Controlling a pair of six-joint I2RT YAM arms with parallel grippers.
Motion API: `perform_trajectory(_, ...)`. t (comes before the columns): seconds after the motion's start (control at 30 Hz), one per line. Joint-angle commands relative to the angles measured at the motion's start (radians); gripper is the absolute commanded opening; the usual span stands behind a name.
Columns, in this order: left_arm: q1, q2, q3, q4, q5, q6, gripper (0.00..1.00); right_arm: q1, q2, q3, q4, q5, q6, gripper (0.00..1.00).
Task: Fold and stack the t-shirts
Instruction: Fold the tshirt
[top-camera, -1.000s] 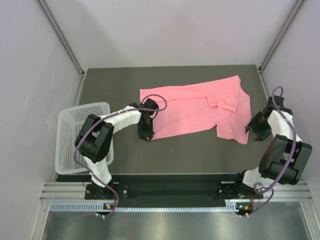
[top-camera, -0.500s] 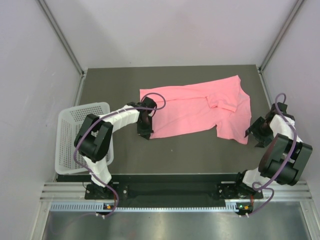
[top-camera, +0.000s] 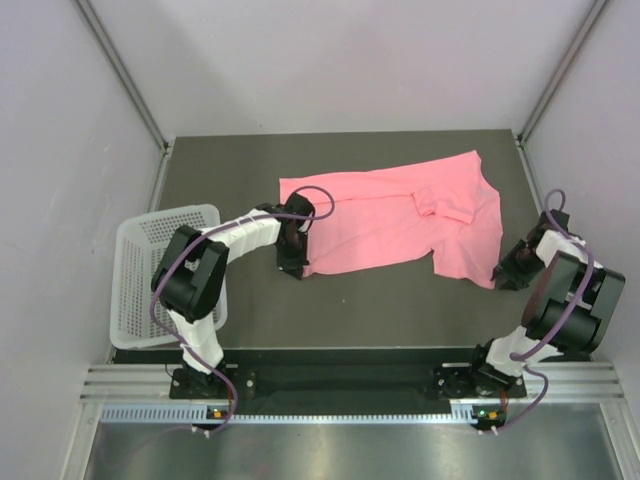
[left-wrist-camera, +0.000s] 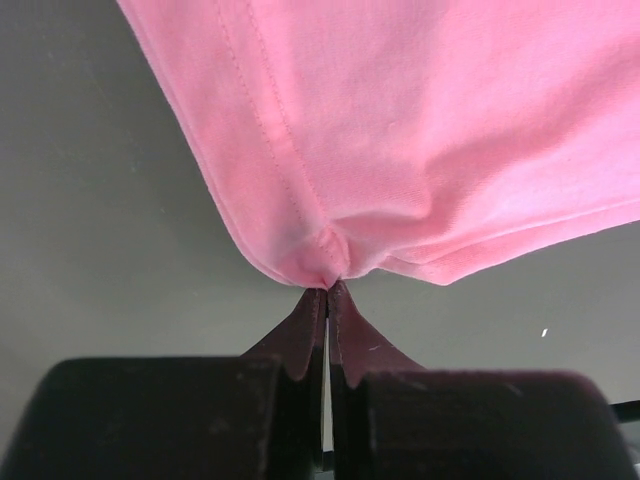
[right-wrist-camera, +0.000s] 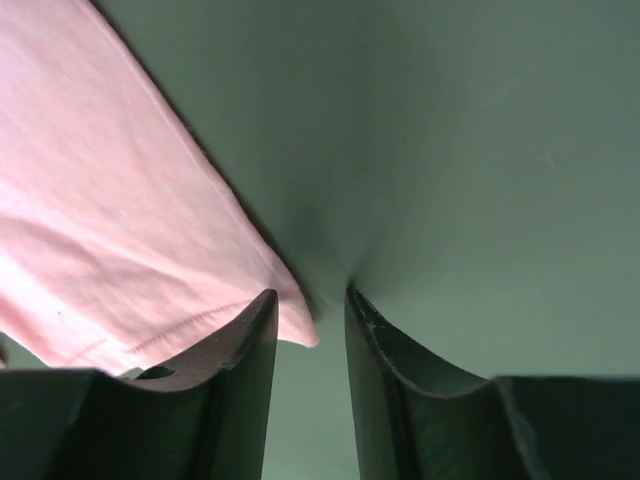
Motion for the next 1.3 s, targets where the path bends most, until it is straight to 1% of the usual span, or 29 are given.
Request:
perform_trajectory(0.0,0.001,0.003,0.04,0.008,0.007,0.012,0.0,-0.001,0.026,0.017,0.084,-0.033,-0.001,0.33)
perform_trajectory(0.17,0.003,-0.005,0.043,-0.004,-0.004,0.006,0.0,0.018,0.049,0.008,0.09,-0.042,0.01,0.32)
perform_trajectory(0.4,0.003,-0.018,0.043,-0.012,-0.012,-0.008,0.0,0.021,0.009,-0.032,0.031,0.0,0.01,0.32)
perform_trajectory(0.7,0.003,-0.014,0.055,-0.013,-0.012,-0.013,0.0,0.028,-0.028,-0.05,-0.019,0.017,-0.008,0.32)
perform_trajectory(0.8,0.003,-0.014,0.055,-0.013,-0.012,-0.016,0.0,0.028,-0.034,-0.059,0.004,0.02,-0.022,0.32)
perform_trajectory(0.9,0.003,-0.011,0.06,-0.016,-0.007,-0.013,0.0,0.028,0.006,-0.052,0.024,-0.001,-0.017,0.31)
perform_trajectory(0.93,0.003,-0.011,0.063,-0.018,-0.01,-0.011,0.0,0.03,0.01,-0.049,0.027,-0.006,-0.013,0.3)
perform_trajectory(0.97,0.003,-0.011,0.066,-0.021,-0.013,-0.01,0.0,0.028,0.018,-0.047,0.041,-0.019,-0.002,0.24)
perform_trajectory(1.0,0.003,-0.012,0.067,-0.025,-0.022,-0.006,0.0,0.031,0.018,-0.046,0.044,-0.027,0.002,0.2)
perform_trajectory(1.03,0.003,-0.012,0.067,-0.027,-0.026,-0.005,0.0,0.03,0.018,-0.046,0.047,-0.033,0.007,0.12)
perform_trajectory(1.1,0.003,-0.012,0.064,-0.027,-0.027,-0.003,0.0,0.031,0.009,-0.029,0.041,-0.044,0.016,0.02)
perform_trajectory(1.13,0.003,-0.012,0.061,-0.027,-0.03,-0.003,0.0,0.031,0.003,-0.021,0.038,-0.052,0.022,0.0)
perform_trajectory(1.27,0.003,-0.02,0.051,-0.032,-0.042,-0.003,0.0,0.031,-0.103,0.054,-0.012,-0.082,0.076,0.0)
